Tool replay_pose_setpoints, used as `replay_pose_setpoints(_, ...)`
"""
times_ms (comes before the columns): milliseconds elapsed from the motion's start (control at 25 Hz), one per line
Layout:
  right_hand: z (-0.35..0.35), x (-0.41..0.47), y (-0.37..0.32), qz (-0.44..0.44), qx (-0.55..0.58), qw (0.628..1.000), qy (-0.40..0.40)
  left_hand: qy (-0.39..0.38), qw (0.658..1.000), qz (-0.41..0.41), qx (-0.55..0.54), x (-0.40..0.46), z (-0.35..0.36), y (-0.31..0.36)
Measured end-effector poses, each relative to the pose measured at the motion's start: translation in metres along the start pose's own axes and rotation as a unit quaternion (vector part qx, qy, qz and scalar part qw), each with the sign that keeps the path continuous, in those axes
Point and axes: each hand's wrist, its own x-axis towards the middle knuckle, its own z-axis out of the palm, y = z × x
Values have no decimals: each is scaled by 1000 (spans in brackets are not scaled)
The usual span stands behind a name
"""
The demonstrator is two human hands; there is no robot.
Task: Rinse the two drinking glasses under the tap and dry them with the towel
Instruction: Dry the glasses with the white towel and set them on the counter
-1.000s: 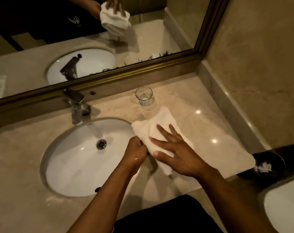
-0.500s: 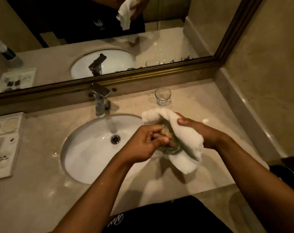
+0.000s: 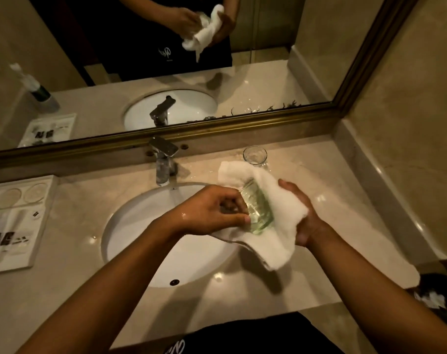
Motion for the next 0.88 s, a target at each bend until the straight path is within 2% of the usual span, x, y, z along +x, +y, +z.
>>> replay_pose_setpoints(40, 9, -3, 1, 0, -42, 999, -12, 4, 1000, -24, 8, 2, 1, 0)
replay_pose_setpoints(120, 21, -7, 6, -54, -231, 971, -26, 14, 997, -63, -34, 2, 6, 1)
replay_pose_setpoints(160, 23, -7, 8, -80, -351, 933, -26, 15, 995, -75, -63, 3, 9, 2)
replay_pose_setpoints(200, 26, -8, 9, -106, -466, 878, -18, 16, 993, -82, -82, 3, 13, 3)
replay_pose_setpoints(240, 26, -8, 7, -129, -543, 830, -15, 24, 992, -87, -90, 3, 15, 5)
replay_pose_setpoints(280, 27, -9, 4, -149, -575, 804, -22, 35, 992, -83, -94, 2, 18, 5)
replay_pose_setpoints(320, 24, -9, 0, -161, -568, 807, -32, 43, 992, -72, -96, 2, 19, 4)
replay_pose_setpoints(360, 23, -13, -5, -152, -518, 841, -46, 41, 993, -54, -101, 2, 22, 4)
replay_pose_setpoints(440, 24, -18, -17, -80, -278, 957, -27, 9, 993, -20, -113, 0, 21, 6)
replay_pose_setpoints(480, 16, -14, -19, -53, -176, 983, 13, -11, 993, -4, -114, -1, 19, 9)
replay_pose_setpoints(600, -1, -5, -19, -91, -101, 979, 152, -31, 998, 34, -45, 1, 10, 21)
replay_pose_setpoints(640, -5, -3, -18, -103, -68, 978, 170, -29, 999, 28, -16, 5, 8, 22)
replay_pose_setpoints(720, -8, 3, -8, -73, -51, 992, 94, -7, 1000, -7, 29, 14, 7, 16)
replay_pose_setpoints(760, 6, -3, -8, -44, -75, 996, 14, 8, 999, -26, 44, 16, 8, 12)
replay_pose_setpoints(800, 11, -3, -7, 0, -74, 997, -12, 20, 998, -41, 45, 17, 8, 8)
replay_pose_setpoints(840, 9, 0, -6, 0, -126, 992, -26, 23, 998, -51, 23, 17, 10, 4)
replay_pose_setpoints(880, 14, 1, -7, -35, -255, 966, -36, 21, 998, -61, -25, 15, 12, 1)
